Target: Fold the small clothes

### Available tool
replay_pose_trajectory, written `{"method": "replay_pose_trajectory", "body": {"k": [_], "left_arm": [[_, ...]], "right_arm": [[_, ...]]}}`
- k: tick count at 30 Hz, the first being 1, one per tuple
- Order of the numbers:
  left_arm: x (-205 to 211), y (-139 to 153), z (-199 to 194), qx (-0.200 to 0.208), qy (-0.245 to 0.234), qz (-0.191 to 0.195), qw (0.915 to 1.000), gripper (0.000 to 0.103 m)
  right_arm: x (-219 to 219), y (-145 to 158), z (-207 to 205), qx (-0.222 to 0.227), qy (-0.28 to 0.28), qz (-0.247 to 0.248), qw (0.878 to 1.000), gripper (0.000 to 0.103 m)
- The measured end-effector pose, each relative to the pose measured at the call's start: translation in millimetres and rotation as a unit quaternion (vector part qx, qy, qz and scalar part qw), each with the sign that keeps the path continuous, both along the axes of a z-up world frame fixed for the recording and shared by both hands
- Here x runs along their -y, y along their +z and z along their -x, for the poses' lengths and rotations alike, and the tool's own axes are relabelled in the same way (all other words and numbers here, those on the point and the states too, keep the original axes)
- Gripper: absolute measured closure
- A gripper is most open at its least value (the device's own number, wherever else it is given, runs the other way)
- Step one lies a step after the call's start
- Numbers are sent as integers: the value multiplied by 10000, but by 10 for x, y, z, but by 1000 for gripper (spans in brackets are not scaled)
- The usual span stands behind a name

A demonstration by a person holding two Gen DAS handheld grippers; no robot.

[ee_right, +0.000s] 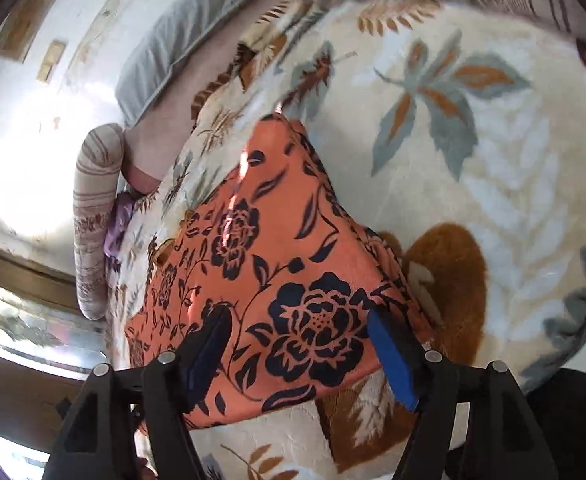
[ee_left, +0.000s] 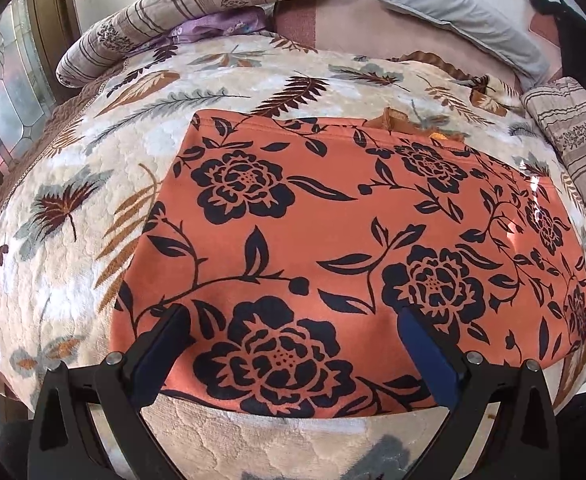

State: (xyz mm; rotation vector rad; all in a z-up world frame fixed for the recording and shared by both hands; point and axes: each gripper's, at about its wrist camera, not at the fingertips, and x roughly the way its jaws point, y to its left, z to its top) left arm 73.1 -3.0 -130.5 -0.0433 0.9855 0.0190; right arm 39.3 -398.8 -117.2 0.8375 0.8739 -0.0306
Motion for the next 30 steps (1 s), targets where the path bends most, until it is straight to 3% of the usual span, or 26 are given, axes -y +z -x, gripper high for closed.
{"method": "replay_pose_trajectory", "body": {"k": [4,8,11,18,20,23,26,30], "left_arm": [[-15,-14,-19,-32,20,38,10000,0],[13,15,-3,-2,-16,54,10000,0],[28,87,40,112,-31,131,9998,0],[313,45,-71,94,-333,166,9993,0],[399,-133,-146,-205,-400,4,9990,0],[489,-166,-103,-54,-480,-314,9983,0],[464,-40,-85,94,-422,-45,9991,0],[518,-1,-121,351,-352,-125,9987,0]], "right_arm": [[-140,103,169,157,205,-180,9995,29],[-201,-194,342,-93,208,-748,9969,28],[-166,-460,297,-200,-40,-1117,9935,28],[48,-527,150,90,-630,-1544,9860,28],[87,-503,125,167,-723,-1533,9854,28],[146,-489,86,257,-767,-1577,9842,27],[143,-421,42,418,-704,-1505,9852,27],[98,-376,-26,443,-618,-1168,9902,29]]}}
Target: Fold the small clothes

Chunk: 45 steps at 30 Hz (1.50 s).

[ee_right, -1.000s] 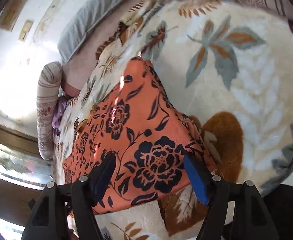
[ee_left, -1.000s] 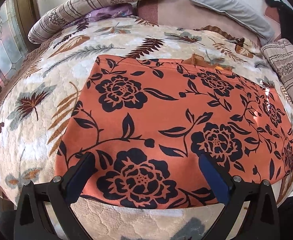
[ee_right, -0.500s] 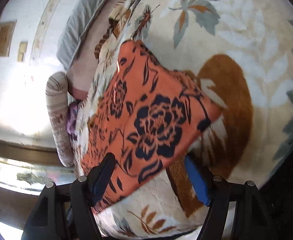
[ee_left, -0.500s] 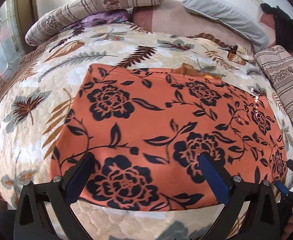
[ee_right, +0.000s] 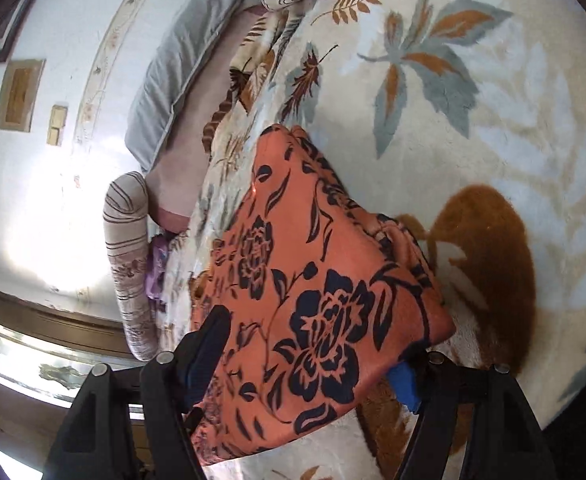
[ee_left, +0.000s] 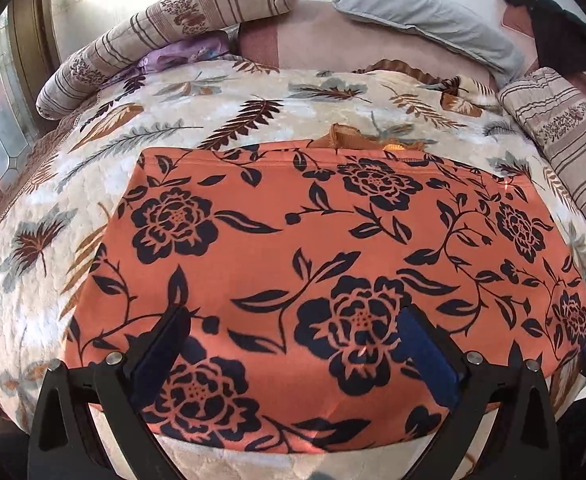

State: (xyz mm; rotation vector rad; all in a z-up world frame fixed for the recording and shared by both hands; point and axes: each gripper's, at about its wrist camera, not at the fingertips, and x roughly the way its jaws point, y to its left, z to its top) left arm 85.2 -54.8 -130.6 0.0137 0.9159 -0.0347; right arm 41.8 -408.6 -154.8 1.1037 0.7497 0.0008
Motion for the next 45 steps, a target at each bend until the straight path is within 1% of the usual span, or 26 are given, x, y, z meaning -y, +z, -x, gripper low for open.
{"method": "replay_pose_trajectory", "body": {"k": [2,4,5,6,8,10,11,13,14,15,16,17,19,22,25,27,29,32,34,35,36,37,38,40,42,45], "left_arm": [[76,-249,-100,-427,-35,-291,9987,0],[100,-234,-56,-190,19,-366,9991,0],[107,-202,-63,-266,62,-343,9990,0],[99,-159,-67,-304,75,-260,9992,0],[66,1,-1,-36,68,-50,10000,0],[72,92,73,336,63,-109,9994,0],[95,27,41,262,24,-201,9995,0],[152,-297,-111,-527,-97,-295,9981,0],[161,-277,-68,-209,-135,-345,9991,0],[176,-257,-47,-188,-180,-435,9987,0],[166,-237,-59,-261,-196,-408,9986,0],[124,-209,-70,-320,-194,-268,9989,0],[-32,-120,-56,-367,-176,91,9991,0],[-387,153,94,-14,152,540,9984,0],[-906,495,286,562,568,855,9931,0],[-1283,632,402,898,955,825,9879,0],[-1694,655,478,1136,1432,788,9800,0],[-2181,426,476,1004,1859,1056,9717,0],[-2442,191,488,741,2201,1303,9639,0],[-2511,102,490,567,2317,1506,9594,0],[-2586,22,484,428,2368,1739,9549,0],[-2630,-21,489,378,2384,1865,9523,0],[-2656,-23,512,418,2398,1826,9526,0],[-2700,4,550,552,2437,1748,9524,0],[-2784,27,589,611,2439,1896,9491,0],[-2827,26,600,650,2369,2143,9454,0]], "right_arm": [[-26,-32,-56,-67,70,99,9999,31],[-27,-25,-91,-97,83,192,9997,33],[-23,-10,-94,-102,96,225,9996,36],[-23,15,-107,-94,119,263,9995,42],[-39,63,-126,-97,204,385,9990,49],[-56,87,-125,-38,219,541,9983,49],[-59,59,-140,-114,196,595,9980,49],[-50,-43,-185,-202,210,436,9986,47],[-47,-50,-199,-168,224,482,9984,49],[-52,-39,-221,-187,269,561,9979,64],[-61,-21,-258,-242,349,645,9970,80],[-82,7,-296,-308,438,770,9956,85],[-169,172,-336,-341,530,1206,9907,86],[-426,650,-363,19,688,1858,9802,88],[-954,1233,-434,588,1012,2618,9580,89],[-1450,1512,-473,949,1353,3076,9371,90],[-2025,1642,-492,1242,1768,3491,9118,90],[-2817,1395,-598,1223,2527,3678,8865,90],[-3265,978,-728,854,3089,3853,8654,91],[-3418,661,-826,465,3391,3764,8609,91],[-3473,399,-908,101,3597,3509,8645,91],[-3470,276,-928,12,3615,3331,8709,91],[-3456,334,-904,113,3511,3395,8725,92],[-3422,565,-901,314,3439,3291,8789,93],[-3431,916,-872,715,3288,3402,8781,93],[-3435,1295,-765,1202,3030,3252,8877,93]]}}
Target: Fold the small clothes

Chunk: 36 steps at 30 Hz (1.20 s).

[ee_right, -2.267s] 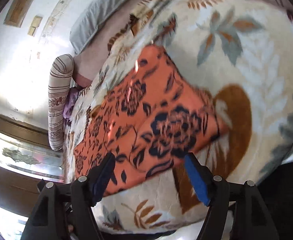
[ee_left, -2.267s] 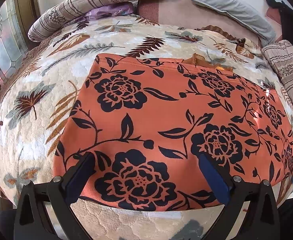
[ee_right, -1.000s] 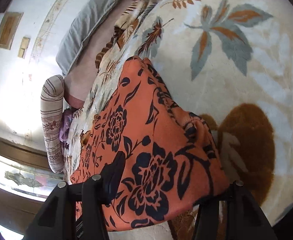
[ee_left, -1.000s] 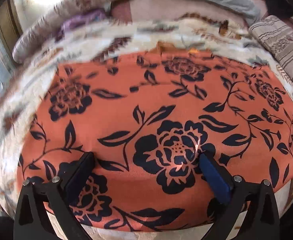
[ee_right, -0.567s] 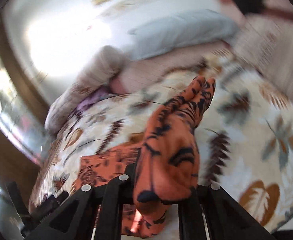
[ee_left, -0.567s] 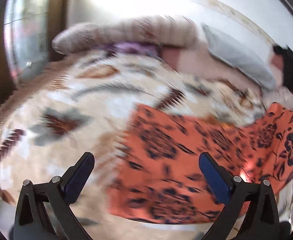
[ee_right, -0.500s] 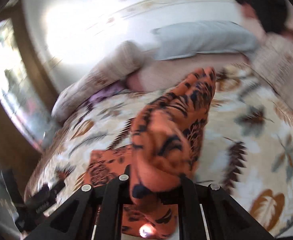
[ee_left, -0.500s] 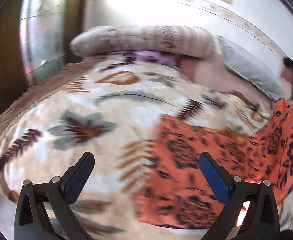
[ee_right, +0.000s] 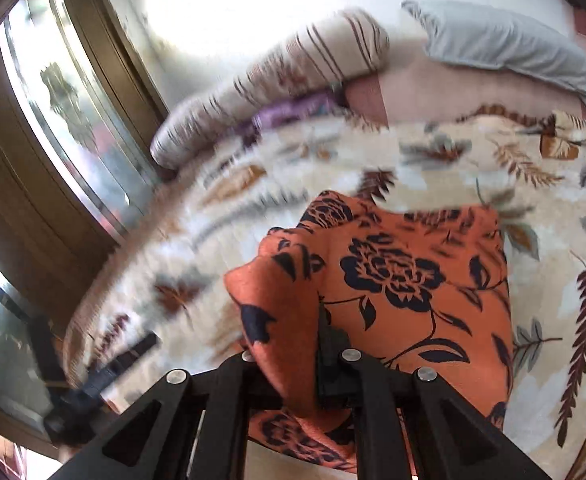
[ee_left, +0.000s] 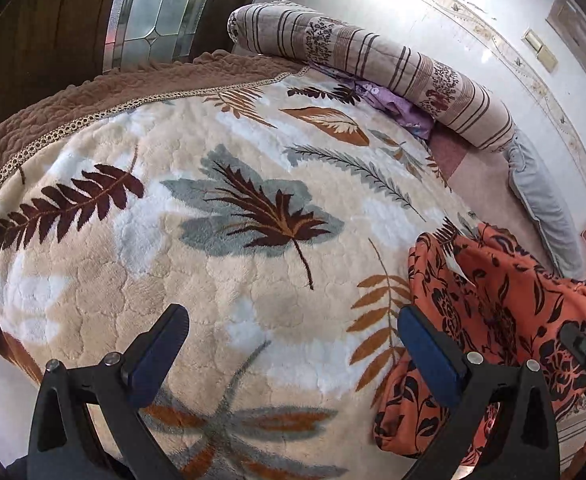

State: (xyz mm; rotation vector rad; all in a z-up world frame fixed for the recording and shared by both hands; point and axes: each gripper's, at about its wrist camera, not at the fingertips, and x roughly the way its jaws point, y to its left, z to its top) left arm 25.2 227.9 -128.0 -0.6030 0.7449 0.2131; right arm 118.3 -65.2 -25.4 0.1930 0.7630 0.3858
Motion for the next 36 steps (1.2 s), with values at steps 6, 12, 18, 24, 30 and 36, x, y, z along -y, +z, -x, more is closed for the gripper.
{"method": "replay_pose_trajectory", "body": {"k": [6,12,18,24,30,36], "left_arm": [[38,23,-51,117,-139,164,9997,0],[110,46,-66,248,-389,280,9985,0],[340,327,-271,644,-1219,1076,9846,0],[698,406,-754,259,-2116,1329,9679,0],[893,201,-1219,-374,-2350,1389,9613,0],[1042,170,-1370,-601,-2491,1309,9577,0]], "right_arm": [[-511,-798,4,-769,526,459,9946,92],[-467,-905,73,-746,754,250,9940,90],[-366,-991,131,-628,775,-173,9949,84],[-95,-925,310,-604,795,-745,9922,49],[271,-940,341,-582,539,-1229,9892,29],[456,-973,297,-606,541,-1718,9818,29]]}}
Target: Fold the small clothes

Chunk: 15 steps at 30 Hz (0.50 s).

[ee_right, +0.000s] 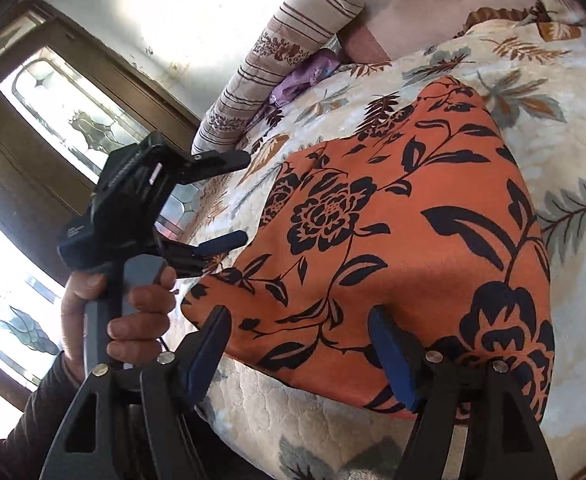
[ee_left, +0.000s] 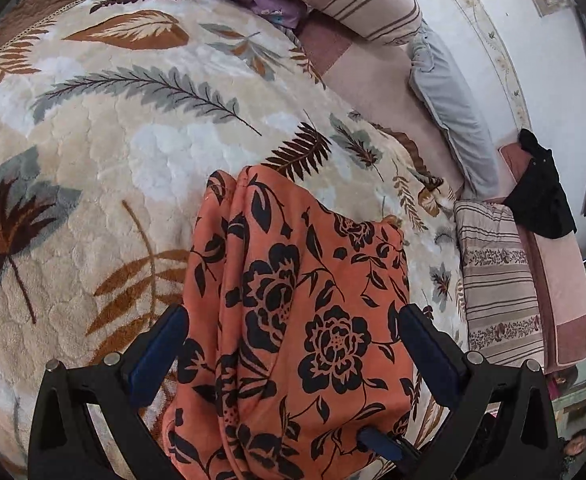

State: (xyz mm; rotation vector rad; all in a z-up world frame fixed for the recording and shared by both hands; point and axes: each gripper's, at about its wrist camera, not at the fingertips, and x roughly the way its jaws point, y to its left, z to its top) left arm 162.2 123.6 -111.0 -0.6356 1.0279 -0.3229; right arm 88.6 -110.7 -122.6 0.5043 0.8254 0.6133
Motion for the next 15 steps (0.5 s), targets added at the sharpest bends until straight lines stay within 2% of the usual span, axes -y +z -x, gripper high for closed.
{"method": "replay_pose_trajectory", "body": {"k": [3,7,15], "left_arm": [[90,19,-85,22,-145,-112,9998,0],[148,-106,-208,-216,-179,-302,9992,0],[210,-225,-315,-496,-638,19,9967,2]], "right_arm": [[44,-12,4,-26,10,-193,9998,29],[73,-22,-11,-97,43,-347,9993,29],[112,-54,-37,-161,72,-505,9986,29]]}}
